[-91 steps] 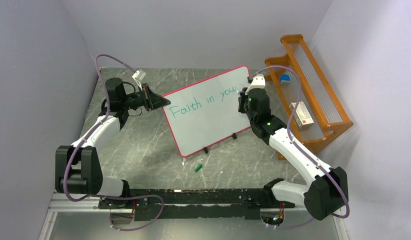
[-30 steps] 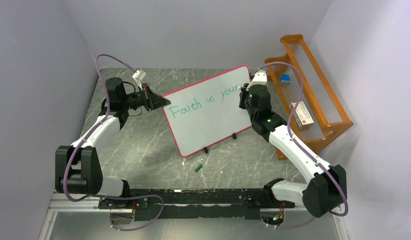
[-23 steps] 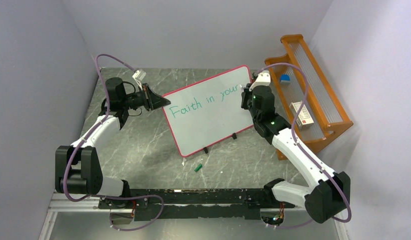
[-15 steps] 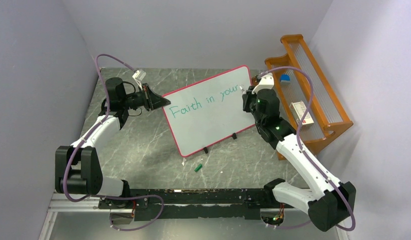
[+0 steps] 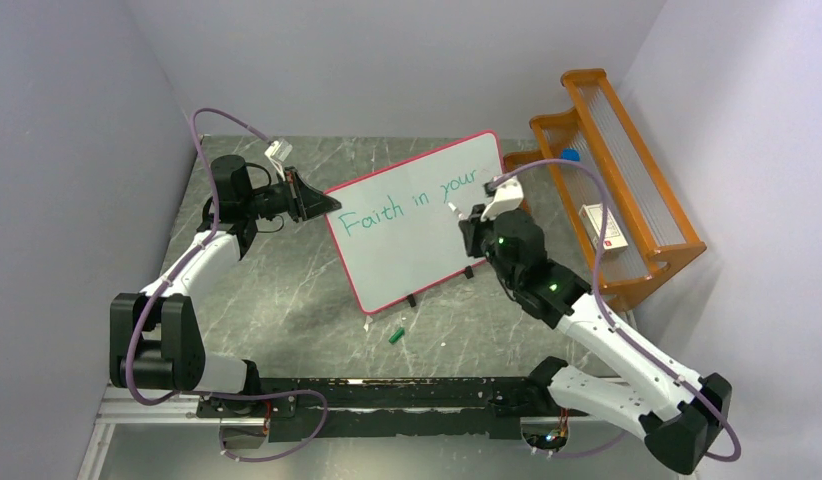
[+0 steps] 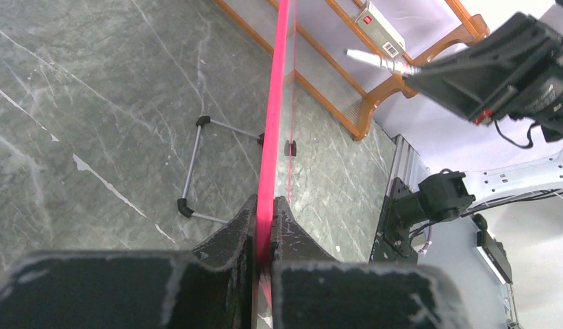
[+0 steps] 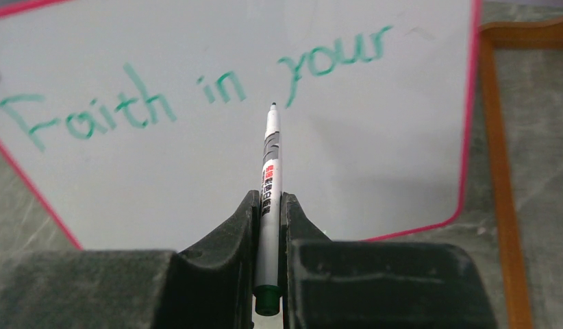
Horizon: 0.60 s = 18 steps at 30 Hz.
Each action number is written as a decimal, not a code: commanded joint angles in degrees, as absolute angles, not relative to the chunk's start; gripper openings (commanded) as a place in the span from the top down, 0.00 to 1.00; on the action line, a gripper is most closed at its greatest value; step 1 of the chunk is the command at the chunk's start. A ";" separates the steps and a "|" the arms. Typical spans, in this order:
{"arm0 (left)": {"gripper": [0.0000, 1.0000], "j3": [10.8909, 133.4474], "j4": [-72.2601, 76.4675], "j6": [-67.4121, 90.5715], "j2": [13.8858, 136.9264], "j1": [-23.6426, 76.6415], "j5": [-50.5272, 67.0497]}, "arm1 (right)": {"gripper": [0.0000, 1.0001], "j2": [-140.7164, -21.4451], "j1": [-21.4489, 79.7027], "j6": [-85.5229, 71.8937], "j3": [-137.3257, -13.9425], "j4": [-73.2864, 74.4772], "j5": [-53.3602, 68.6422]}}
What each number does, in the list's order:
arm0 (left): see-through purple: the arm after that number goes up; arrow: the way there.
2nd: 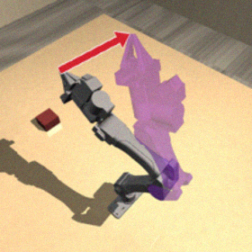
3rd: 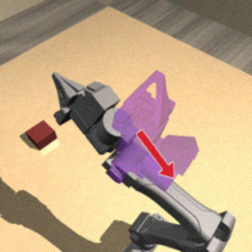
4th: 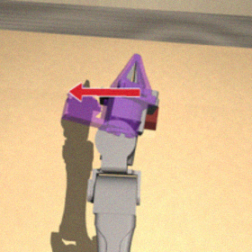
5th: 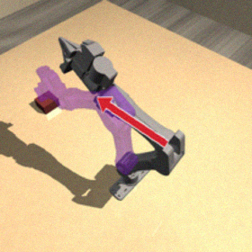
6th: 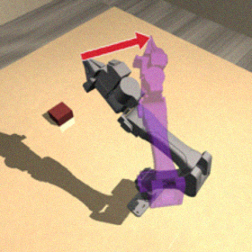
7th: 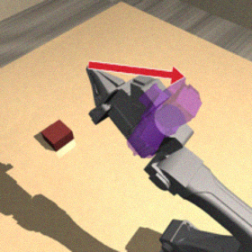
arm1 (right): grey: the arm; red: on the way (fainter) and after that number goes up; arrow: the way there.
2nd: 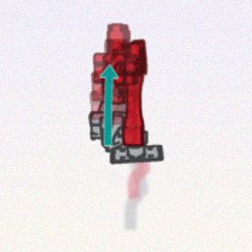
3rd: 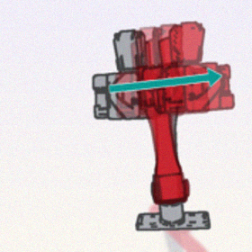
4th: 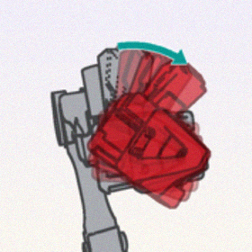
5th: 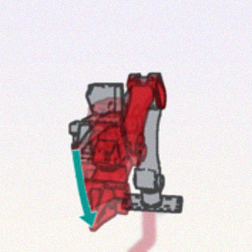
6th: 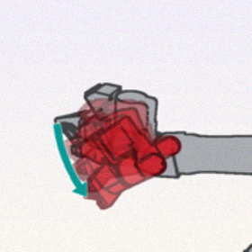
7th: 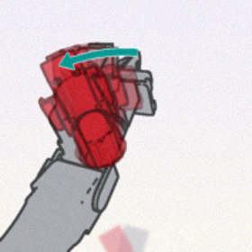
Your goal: Write a sentence on the whiteboard
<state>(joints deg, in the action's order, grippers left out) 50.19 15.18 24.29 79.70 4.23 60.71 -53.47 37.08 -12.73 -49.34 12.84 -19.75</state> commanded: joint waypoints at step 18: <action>0.95 49.13 9.76 19.97 80.07 5.45 56.42 | 1.00 -58.55 67.67 -18.56 -45.25 11.24 -41.50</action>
